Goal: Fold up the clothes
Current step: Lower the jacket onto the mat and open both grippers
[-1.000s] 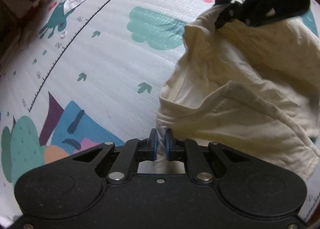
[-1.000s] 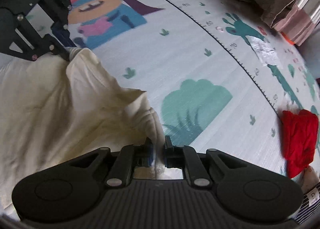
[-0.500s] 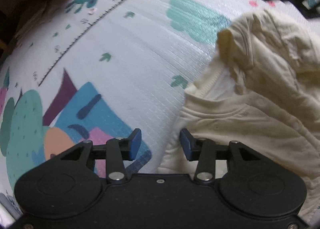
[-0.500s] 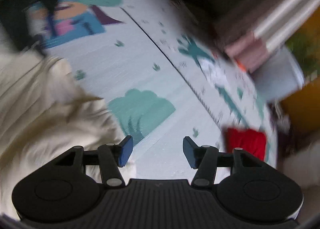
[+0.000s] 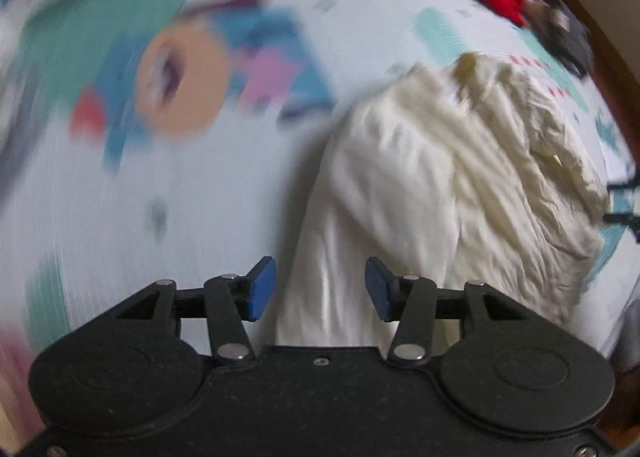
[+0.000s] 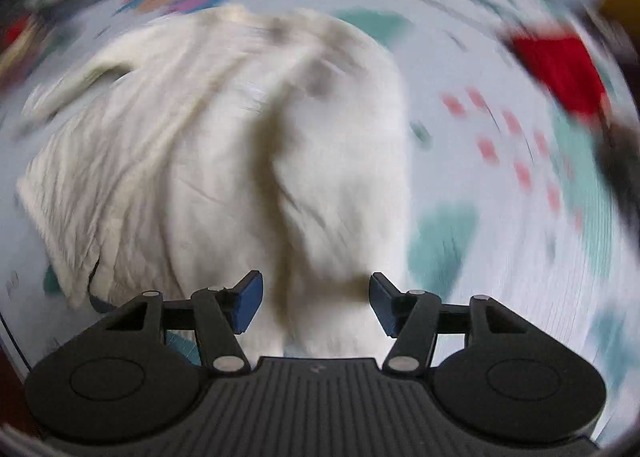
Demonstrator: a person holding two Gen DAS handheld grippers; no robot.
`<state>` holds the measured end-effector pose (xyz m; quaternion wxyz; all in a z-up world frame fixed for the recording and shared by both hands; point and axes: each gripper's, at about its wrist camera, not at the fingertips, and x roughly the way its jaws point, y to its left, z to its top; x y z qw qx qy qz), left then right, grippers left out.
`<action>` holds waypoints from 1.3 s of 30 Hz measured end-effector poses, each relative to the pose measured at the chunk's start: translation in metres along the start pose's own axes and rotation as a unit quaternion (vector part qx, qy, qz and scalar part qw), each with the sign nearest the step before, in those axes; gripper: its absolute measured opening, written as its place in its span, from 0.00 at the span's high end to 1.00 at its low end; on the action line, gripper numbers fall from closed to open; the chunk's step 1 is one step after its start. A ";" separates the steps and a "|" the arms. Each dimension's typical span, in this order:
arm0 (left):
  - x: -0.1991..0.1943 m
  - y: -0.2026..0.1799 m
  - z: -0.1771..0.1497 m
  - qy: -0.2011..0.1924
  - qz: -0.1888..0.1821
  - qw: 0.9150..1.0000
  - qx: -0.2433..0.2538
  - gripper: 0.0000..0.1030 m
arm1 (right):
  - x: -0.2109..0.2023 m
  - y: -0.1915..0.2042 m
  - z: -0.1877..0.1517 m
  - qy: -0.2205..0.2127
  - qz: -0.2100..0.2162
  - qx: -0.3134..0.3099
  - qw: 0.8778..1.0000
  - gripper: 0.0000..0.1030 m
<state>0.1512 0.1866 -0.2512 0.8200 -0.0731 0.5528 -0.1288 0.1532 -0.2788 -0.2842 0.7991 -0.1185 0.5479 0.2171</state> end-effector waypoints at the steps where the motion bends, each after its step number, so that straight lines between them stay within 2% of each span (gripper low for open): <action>1: -0.004 0.006 -0.013 0.002 -0.005 1.000 -0.031 0.53 | 0.000 -0.012 -0.005 -0.002 0.013 0.044 0.999 0.41; 4: -0.017 0.026 -0.052 0.006 -0.021 0.992 -0.122 0.46 | -0.001 -0.038 -0.014 -0.022 0.047 0.147 0.988 0.38; 6: -0.026 0.039 -0.078 0.009 -0.032 0.983 -0.182 0.45 | 0.000 -0.052 -0.020 -0.037 0.065 0.222 0.972 0.35; 10: -0.032 0.053 -0.123 -0.010 -0.075 0.955 -0.288 0.44 | 0.008 -0.073 -0.040 -0.049 0.118 0.351 0.928 0.29; 14: -0.017 0.059 -0.139 -0.033 -0.112 0.922 -0.369 0.44 | 0.017 -0.084 -0.056 -0.049 0.140 0.434 0.889 0.29; 16: -0.010 0.060 -0.137 -0.046 -0.113 0.914 -0.388 0.45 | 0.022 -0.085 -0.059 -0.052 0.146 0.458 0.876 0.32; 17: -0.006 0.061 -0.135 -0.053 -0.112 0.910 -0.395 0.46 | 0.024 -0.085 -0.059 -0.055 0.148 0.463 0.872 0.41; 18: -0.003 0.060 -0.131 -0.059 -0.107 0.911 -0.395 0.53 | 0.026 -0.084 -0.058 -0.059 0.149 0.462 0.872 0.59; 19: 0.000 0.058 -0.127 -0.066 -0.102 0.913 -0.388 0.75 | 0.027 -0.082 -0.055 -0.063 0.149 0.456 0.875 0.68; 20: 0.001 0.056 -0.121 -0.075 -0.100 0.917 -0.378 0.84 | 0.027 -0.080 -0.051 -0.070 0.148 0.450 0.878 0.76; 21: 0.002 0.055 -0.116 -0.085 -0.096 0.922 -0.365 0.91 | 0.026 -0.080 -0.047 -0.079 0.144 0.443 0.882 0.80; 24: -0.008 0.050 -0.091 -0.115 -0.082 0.942 -0.304 0.95 | 0.018 -0.085 -0.029 -0.110 0.116 0.410 0.898 0.82; 27: -0.030 0.041 -0.057 -0.144 -0.041 0.971 -0.188 0.95 | 0.002 -0.096 -0.005 -0.147 0.049 0.320 0.934 0.82; 28: -0.038 0.036 -0.047 -0.151 -0.016 0.979 -0.138 0.95 | -0.002 -0.101 0.005 -0.158 0.027 0.283 0.946 0.82; 29: -0.046 0.032 -0.037 -0.159 0.010 0.983 -0.092 0.95 | -0.006 -0.105 0.016 -0.167 0.003 0.245 0.955 0.82; 31: -0.060 0.028 -0.018 -0.173 0.058 0.983 -0.017 0.95 | -0.013 -0.114 0.036 -0.181 -0.043 0.174 0.967 0.82; 33: -0.067 0.028 -0.004 -0.177 0.097 0.979 0.030 0.95 | -0.010 -0.126 0.055 -0.181 -0.071 0.140 0.971 0.83; 36: -0.061 0.040 0.007 -0.171 0.126 0.976 0.049 0.95 | 0.000 -0.137 0.078 -0.171 -0.100 0.100 0.975 0.83; 39: -0.038 0.056 0.004 -0.146 0.137 0.979 0.041 0.95 | 0.022 -0.132 0.087 -0.131 -0.131 0.057 0.981 0.81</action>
